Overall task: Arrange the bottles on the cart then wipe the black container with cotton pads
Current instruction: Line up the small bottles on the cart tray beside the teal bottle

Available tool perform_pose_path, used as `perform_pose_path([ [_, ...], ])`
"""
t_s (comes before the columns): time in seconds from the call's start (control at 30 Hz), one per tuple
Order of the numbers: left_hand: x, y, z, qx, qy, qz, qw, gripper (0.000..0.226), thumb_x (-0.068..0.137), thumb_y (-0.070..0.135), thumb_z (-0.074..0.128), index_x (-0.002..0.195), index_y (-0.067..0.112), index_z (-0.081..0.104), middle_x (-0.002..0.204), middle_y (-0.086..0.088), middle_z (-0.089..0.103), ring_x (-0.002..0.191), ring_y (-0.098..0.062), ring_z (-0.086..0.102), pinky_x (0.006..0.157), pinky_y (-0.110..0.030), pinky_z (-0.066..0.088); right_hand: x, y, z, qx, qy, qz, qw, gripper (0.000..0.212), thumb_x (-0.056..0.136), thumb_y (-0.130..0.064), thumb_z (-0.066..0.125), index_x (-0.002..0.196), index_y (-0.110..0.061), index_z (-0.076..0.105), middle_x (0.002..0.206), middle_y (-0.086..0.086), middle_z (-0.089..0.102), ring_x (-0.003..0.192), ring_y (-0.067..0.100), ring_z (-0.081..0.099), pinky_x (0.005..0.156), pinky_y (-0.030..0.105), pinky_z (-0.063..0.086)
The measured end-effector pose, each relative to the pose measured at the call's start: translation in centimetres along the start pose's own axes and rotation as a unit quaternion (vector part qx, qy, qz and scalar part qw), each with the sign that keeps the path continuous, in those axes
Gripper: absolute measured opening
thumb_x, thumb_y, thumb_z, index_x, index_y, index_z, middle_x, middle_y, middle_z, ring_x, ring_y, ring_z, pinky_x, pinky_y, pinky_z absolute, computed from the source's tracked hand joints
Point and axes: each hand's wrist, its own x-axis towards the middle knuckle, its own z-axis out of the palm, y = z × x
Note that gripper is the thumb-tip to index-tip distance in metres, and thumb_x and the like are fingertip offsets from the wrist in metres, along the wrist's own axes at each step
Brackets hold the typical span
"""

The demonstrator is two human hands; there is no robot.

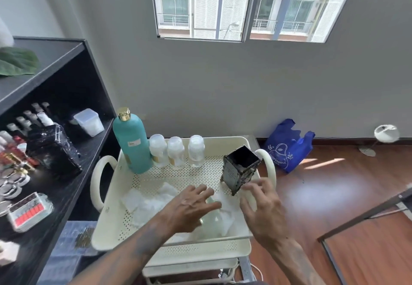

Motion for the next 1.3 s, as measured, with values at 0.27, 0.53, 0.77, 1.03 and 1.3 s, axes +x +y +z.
perform_pose_path([
  [0.27,-0.7,-2.0,-2.9,-0.317,0.103,-0.204,0.921,0.068,0.071,0.044,0.075,0.130,0.025,0.047,0.118,0.007,0.053,0.100,-0.013,0.056,0.089,-0.037,0.052,9.8,0.9,-2.0,-0.137,-0.214,-0.023,0.967,0.089,0.077,-0.054,0.064,0.150,-0.041,0.016,0.163,0.005,0.000,0.149,0.023,0.008,0.116,0.042,0.015],
  [0.53,2.3,-4.2,-7.1,-0.395,0.262,-0.330,0.816,0.066,0.062,0.030,0.087,0.115,0.027,0.048,0.102,0.003,0.060,0.081,-0.015,0.062,0.064,-0.022,0.051,12.1,1.7,-2.1,-0.145,-0.325,-0.036,0.934,0.103,0.061,-0.067,0.074,0.148,-0.042,0.025,0.159,-0.004,0.018,0.140,0.023,0.028,0.112,0.037,0.025],
  [0.77,7.8,-5.4,-8.9,-0.356,0.228,-0.278,0.862,0.066,0.060,0.023,0.086,0.118,0.017,0.055,0.109,-0.002,0.061,0.093,-0.020,0.062,0.079,-0.038,0.057,8.4,0.5,-2.7,-0.105,-0.309,-0.010,0.945,0.103,0.061,-0.066,0.075,0.147,-0.038,0.026,0.157,-0.003,0.019,0.141,0.022,0.022,0.116,0.033,0.019],
  [1.03,12.2,-6.0,-7.2,-0.184,0.122,-0.301,0.928,0.077,0.070,0.033,0.084,0.136,0.018,0.047,0.114,-0.011,0.059,0.100,-0.021,0.045,0.084,-0.030,0.032,5.7,-0.4,-2.5,-0.092,-0.294,0.008,0.951,0.100,0.069,-0.068,0.067,0.150,-0.038,0.017,0.161,-0.005,0.006,0.136,0.020,0.024,0.116,0.033,0.022],
  [1.3,13.2,-7.8,-4.0,-0.082,0.119,-0.301,0.943,0.078,0.069,0.058,0.078,0.132,0.024,0.048,0.122,0.002,0.065,0.116,-0.021,0.048,0.090,-0.038,0.017,5.9,0.1,-2.3,-0.095,-0.290,0.004,0.952,0.099,0.069,-0.070,0.066,0.150,-0.039,0.017,0.162,-0.005,0.004,0.136,0.021,0.024,0.117,0.034,0.019],
])
